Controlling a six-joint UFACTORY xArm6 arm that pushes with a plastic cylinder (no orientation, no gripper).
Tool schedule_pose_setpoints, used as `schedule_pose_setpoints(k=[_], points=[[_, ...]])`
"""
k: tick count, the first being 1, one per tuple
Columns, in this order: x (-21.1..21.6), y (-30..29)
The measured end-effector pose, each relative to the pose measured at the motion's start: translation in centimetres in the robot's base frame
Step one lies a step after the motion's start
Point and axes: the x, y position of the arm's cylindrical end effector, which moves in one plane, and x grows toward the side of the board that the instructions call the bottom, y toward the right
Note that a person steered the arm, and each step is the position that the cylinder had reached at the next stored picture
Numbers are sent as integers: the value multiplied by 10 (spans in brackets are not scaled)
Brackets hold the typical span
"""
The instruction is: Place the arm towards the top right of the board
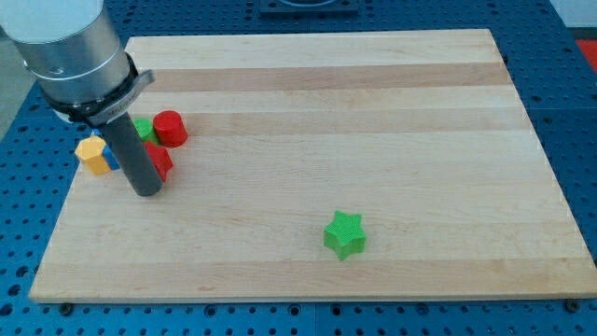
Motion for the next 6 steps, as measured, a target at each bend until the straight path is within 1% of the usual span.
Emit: schedule_pose_setpoints(k=[2, 3, 4, 5, 6], points=[[-7, 1], [3, 112], [-1, 247], [-31, 369], [-134, 439]])
